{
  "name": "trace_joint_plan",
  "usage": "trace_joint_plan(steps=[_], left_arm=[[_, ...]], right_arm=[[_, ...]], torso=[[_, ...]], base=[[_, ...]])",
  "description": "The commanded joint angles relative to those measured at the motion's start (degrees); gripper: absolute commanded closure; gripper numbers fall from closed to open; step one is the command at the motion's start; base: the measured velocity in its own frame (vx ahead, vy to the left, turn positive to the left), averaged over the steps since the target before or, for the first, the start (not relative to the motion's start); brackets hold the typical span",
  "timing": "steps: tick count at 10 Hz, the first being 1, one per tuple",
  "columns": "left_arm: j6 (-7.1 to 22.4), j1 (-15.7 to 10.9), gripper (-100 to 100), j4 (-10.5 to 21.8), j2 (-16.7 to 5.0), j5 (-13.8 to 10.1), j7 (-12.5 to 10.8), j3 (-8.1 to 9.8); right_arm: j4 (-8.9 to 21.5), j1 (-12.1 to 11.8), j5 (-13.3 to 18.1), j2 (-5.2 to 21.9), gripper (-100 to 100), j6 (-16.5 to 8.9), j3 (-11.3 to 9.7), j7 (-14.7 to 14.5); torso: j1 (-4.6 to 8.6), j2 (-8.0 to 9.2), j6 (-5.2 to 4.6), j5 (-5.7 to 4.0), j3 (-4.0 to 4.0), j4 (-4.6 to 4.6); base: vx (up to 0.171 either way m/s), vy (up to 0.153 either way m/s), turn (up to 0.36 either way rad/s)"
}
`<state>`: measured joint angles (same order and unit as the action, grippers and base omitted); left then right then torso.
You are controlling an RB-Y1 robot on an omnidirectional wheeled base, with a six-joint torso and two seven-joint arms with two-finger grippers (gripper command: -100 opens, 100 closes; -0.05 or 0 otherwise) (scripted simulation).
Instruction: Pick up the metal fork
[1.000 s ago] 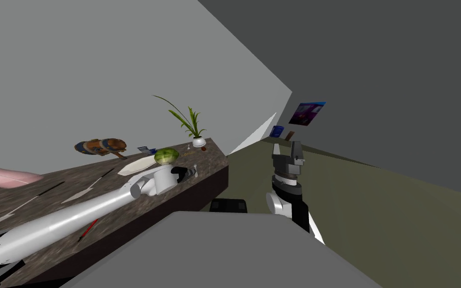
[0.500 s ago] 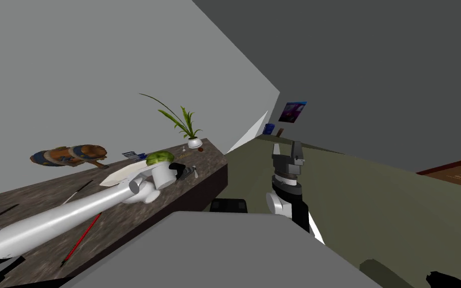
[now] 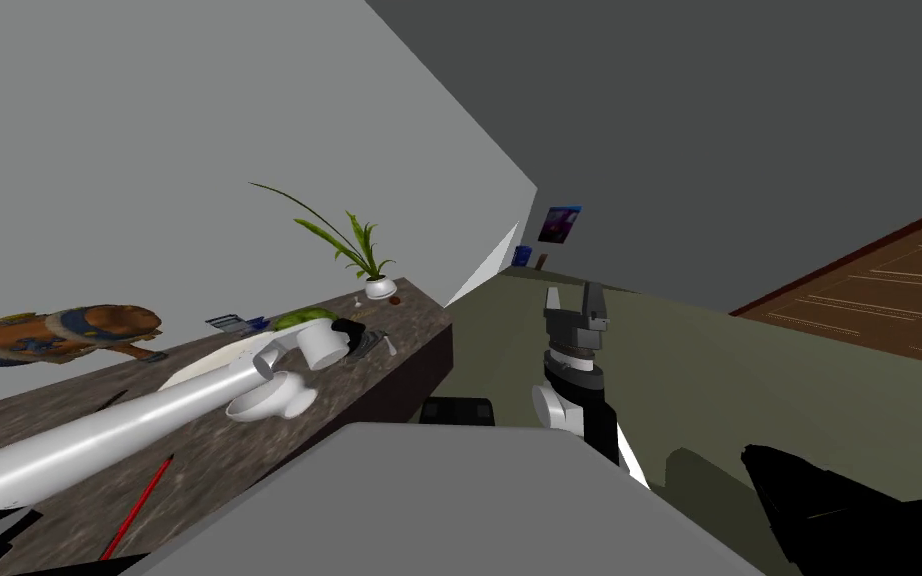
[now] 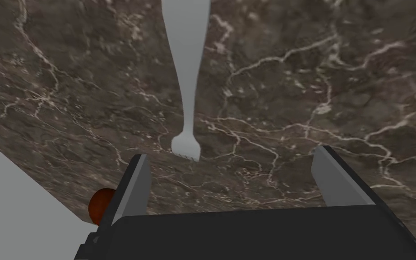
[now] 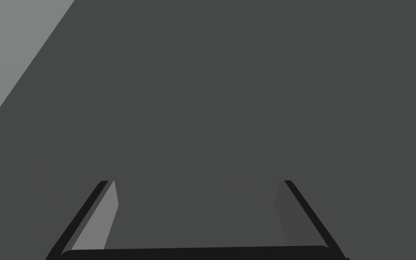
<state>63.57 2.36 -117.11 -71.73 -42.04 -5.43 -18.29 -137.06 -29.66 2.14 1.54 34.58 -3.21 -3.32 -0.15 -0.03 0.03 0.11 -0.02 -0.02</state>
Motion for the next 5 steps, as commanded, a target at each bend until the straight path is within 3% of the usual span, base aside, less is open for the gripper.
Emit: trace_joint_plan(steps=[1, 3, 5], left_arm=[[-0.27, -0.26, -100, 1.86, 0.12, -2.13, -0.37, 1.13], [-0.49, -0.47, -100, 4.07, 0.43, -4.55, -0.56, 2.31], [-0.23, -0.72, -100, 5.48, 0.41, -6.64, -0.09, 2.59]], right_arm=[[0.00, 0.00, 0.00, 0.00, 0, 0.00, 0.00, 0.00], [0.00, 0.01, 0.00, 0.00, 0, 0.00, 0.00, 0.00], [0.00, 0.00, 0.00, 0.00, 0, 0.00, 0.00, 0.00]], torso=[[0.00, 0.00, 0.00, 0.00, 0.00, 0.00], [-0.01, 0.05, -0.04, 0.00, 0.02, 0.00], [0.12, 0.00, 0.00, -0.03, 0.00, 0.00]], base=[[-0.065, 0.060, -0.245], [-0.082, 0.045, -0.316], [-0.053, 0.009, -0.178]])
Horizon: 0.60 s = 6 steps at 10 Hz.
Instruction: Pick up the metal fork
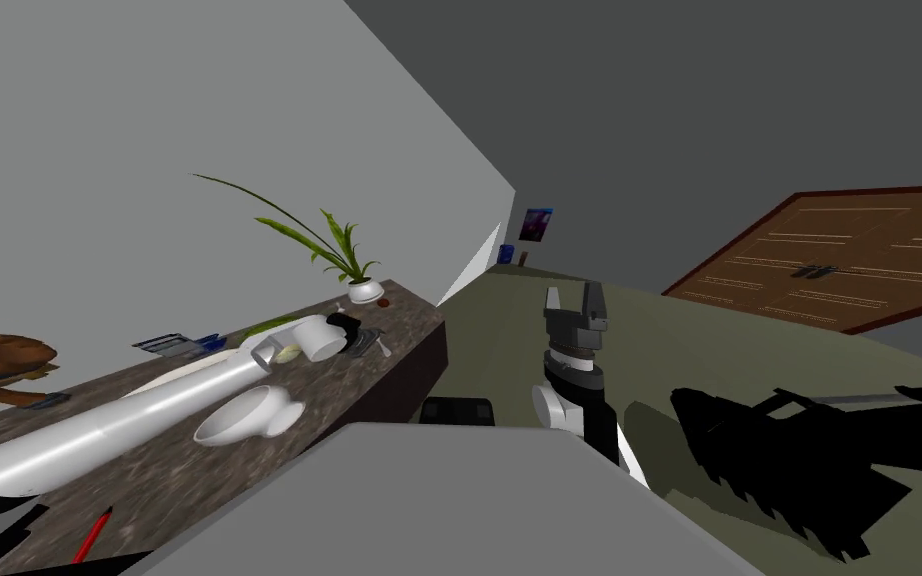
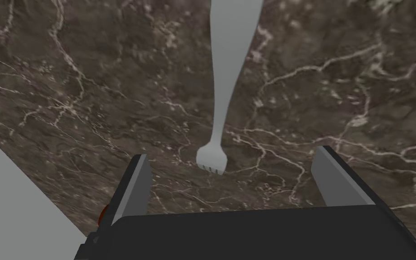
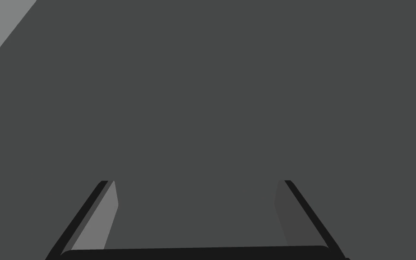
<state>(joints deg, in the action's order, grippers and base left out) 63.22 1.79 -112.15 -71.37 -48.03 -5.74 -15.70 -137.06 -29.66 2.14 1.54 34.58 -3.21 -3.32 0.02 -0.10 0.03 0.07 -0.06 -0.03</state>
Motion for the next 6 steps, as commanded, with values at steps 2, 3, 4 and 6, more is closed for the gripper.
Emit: trace_joint_plan(steps=[2, 3, 4, 6], left_arm=[[0.75, -0.43, -100, 1.46, -0.60, -2.82, 1.44, -0.59], [1.19, -0.58, -100, 1.84, -1.25, -4.05, 2.38, -1.25], [1.70, -0.74, -100, 2.15, -2.09, -5.35, 3.53, -2.13], [2.66, -1.07, -100, 2.82, -3.89, -7.73, 6.14, -4.29]], right_arm=[[0.00, 0.00, 0.00, 0.00, 0, 0.00, 0.00, 0.00], [0.00, 0.00, 0.00, 0.00, 0, 0.00, 0.00, 0.00], [0.00, -0.01, 0.00, 0.00, 0, 0.00, 0.00, 0.00], [0.00, -0.01, 0.00, 0.00, 0, 0.00, 0.00, 0.00]], torso=[[0.02, -0.07, -0.01, -0.01, -0.04, -0.02], [0.00, -0.15, 0.00, 0.00, -0.09, -0.03], [-0.02, -0.22, 0.01, 0.00, -0.12, -0.05], [-0.09, -0.37, 0.02, 0.01, -0.21, -0.08]], base=[[-0.016, 0.003, -0.176], [0.012, 0.011, -0.146], [0.033, 0.015, -0.184], [0.055, 0.032, -0.122]])
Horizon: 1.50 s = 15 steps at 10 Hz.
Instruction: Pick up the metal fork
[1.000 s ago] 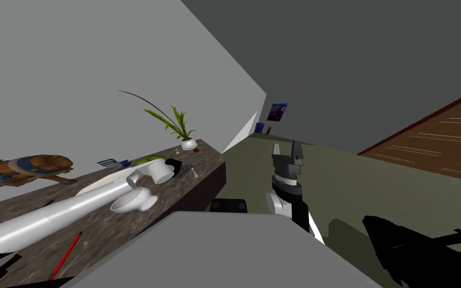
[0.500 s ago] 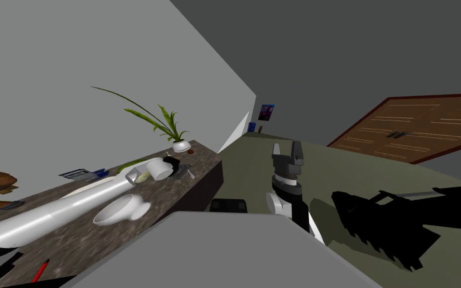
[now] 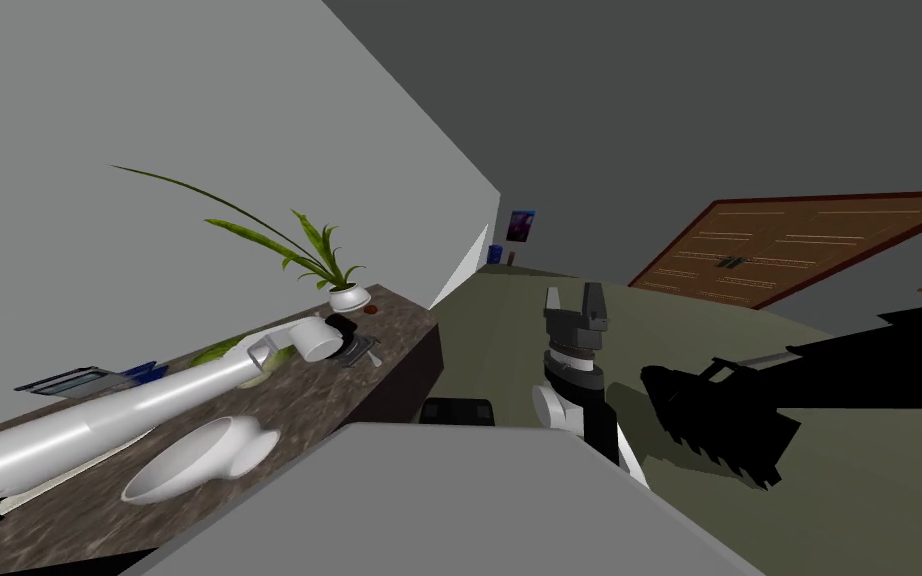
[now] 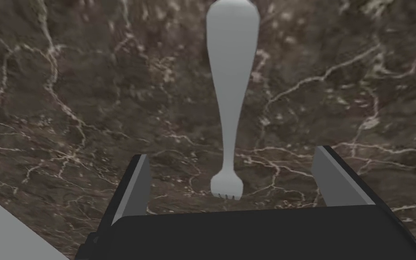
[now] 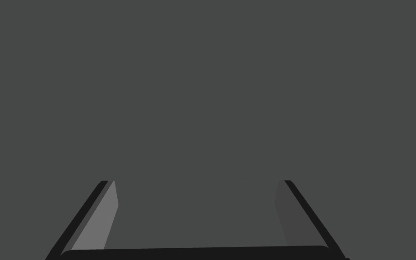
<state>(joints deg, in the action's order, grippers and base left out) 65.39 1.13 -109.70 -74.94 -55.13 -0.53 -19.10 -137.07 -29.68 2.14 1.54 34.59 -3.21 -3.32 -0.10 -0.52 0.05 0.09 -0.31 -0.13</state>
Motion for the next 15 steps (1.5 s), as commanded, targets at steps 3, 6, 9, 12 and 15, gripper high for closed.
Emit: trace_joint_plan(steps=[3, 6, 9, 12, 15], left_arm=[[1.26, -0.72, -100, 1.00, -1.95, -2.51, 3.44, -3.06], [1.13, -0.56, -100, 0.60, -1.03, -0.88, 1.26, -3.29], [1.23, -0.44, -100, -0.06, 0.09, 1.54, -2.19, -4.47], [1.33, -0.31, -100, -0.72, 1.22, 3.96, -5.65, -5.65], [1.34, -0.52, 100, -0.38, 1.14, 3.47, -4.76, -5.49]], right_arm=[[0.00, 0.00, 0.00, 0.00, 0, 0.00, 0.00, 0.00], [0.00, 0.00, 0.00, 0.00, 0, 0.00, 0.00, 0.00], [0.00, 0.01, 0.00, 0.00, 0, 0.00, 0.00, 0.00], [0.00, 0.01, 0.00, 0.00, 0, 0.00, 0.00, 0.00], [0.00, 0.00, 0.00, 0.00, 0, 0.00, 0.00, 0.00]], torso=[[0.04, -0.01, 0.01, -0.01, -0.01, 0.00], [0.12, 0.16, 0.02, -0.02, 0.09, 0.03], [-0.10, 0.33, 0.02, 0.03, 0.19, 0.07], [-0.07, 0.37, 0.02, 0.02, 0.21, 0.09], [0.08, 0.25, 0.03, -0.01, 0.15, 0.06]], base=[[0.060, 0.022, -0.048], [0.007, 0.013, -0.041], [-0.036, 0.061, -0.111], [-0.039, 0.056, -0.112], [-0.006, 0.012, -0.010]])
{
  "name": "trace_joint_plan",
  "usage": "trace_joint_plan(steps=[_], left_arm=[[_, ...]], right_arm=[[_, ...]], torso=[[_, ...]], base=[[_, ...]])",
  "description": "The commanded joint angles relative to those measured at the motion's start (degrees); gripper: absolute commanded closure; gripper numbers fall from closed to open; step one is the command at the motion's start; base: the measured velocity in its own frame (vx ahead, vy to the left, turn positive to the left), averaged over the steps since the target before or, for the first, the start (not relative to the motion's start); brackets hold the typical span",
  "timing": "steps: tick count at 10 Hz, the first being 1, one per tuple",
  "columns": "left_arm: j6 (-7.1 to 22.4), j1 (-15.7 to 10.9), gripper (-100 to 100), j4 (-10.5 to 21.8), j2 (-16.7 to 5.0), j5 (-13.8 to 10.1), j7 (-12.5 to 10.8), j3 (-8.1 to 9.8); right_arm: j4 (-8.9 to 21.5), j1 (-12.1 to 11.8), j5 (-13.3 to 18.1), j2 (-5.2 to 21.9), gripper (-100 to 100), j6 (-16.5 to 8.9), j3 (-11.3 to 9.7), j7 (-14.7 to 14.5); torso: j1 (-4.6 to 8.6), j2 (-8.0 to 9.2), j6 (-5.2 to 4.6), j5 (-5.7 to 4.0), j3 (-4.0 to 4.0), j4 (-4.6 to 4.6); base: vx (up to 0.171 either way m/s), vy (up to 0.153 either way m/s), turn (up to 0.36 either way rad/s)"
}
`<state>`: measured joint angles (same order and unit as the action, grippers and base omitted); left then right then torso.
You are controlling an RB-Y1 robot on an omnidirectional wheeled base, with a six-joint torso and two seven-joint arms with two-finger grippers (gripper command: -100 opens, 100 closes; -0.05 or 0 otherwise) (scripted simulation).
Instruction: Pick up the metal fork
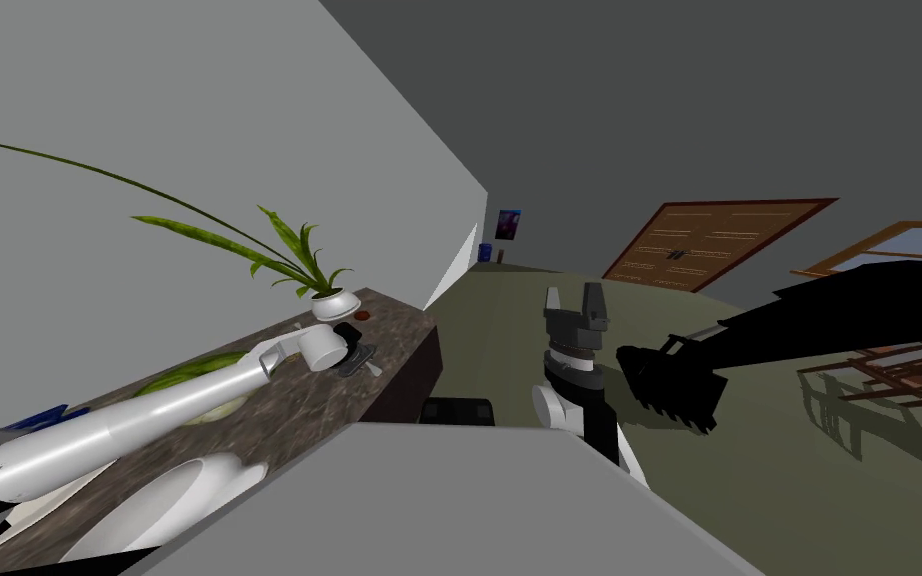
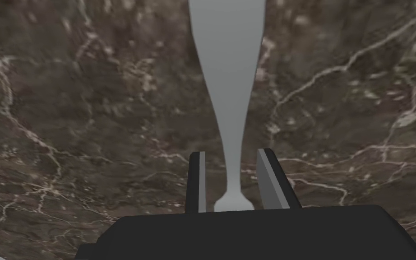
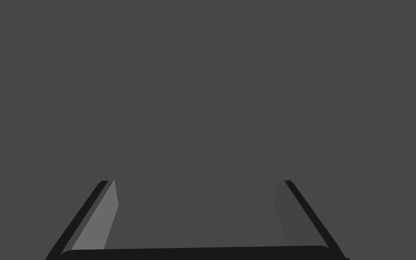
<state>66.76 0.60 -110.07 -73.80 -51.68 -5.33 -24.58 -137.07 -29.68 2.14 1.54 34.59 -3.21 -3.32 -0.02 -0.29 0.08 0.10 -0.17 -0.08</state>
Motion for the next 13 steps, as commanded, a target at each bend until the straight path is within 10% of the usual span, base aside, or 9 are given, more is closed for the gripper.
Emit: trace_joint_plan(steps=[1, 3, 4, 5, 12, 13], left_arm=[[0.00, 0.00, 100, 0.00, 0.00, 0.00, 0.00, 0.00], [0.01, 0.01, 100, 0.01, 0.00, 0.00, -0.02, -0.01], [0.02, 0.01, 0, 0.01, 0.00, -0.01, -0.02, -0.01], [-0.12, 0.12, 100, 0.15, -0.76, -1.31, 1.74, 0.71], [-0.22, -0.16, 100, 1.19, -2.56, -5.22, 7.13, 2.60], [-0.22, -0.17, 0, 1.23, -2.60, -5.30, 7.35, 2.65]], right_arm=[[0.00, 0.00, 0.00, 0.00, 0, 0.00, 0.00, 0.00], [0.00, 0.00, 0.00, 0.00, 0, 0.00, 0.00, 0.00], [0.00, 0.00, 0.00, 0.00, 0, 0.00, 0.00, 0.00], [0.00, 0.00, 0.00, 0.00, 0, 0.00, 0.00, 0.00], [0.00, 0.00, 0.00, 0.00, 0, 0.00, 0.00, 0.00], [0.00, 0.00, 0.00, 0.00, 0, 0.00, 0.00, 0.00]], torso=[[0.00, 0.00, 0.00, 0.00, 0.00, 0.00], [-0.02, -0.01, -0.01, 0.00, 0.00, 0.00], [-0.02, -0.01, -0.01, 0.01, -0.01, 0.00], [-0.02, -0.01, -0.01, 0.01, -0.01, 0.00], [0.16, -0.14, -0.01, -0.05, -0.07, -0.02], [0.09, -0.09, -0.03, -0.03, -0.05, -0.02]], base=[[0.000, 0.000, 0.000], [0.000, 0.000, 0.000], [0.000, 0.000, 0.000], [0.023, -0.039, 0.131], [0.034, -0.054, 0.099], [0.000, 0.000, 0.000]])
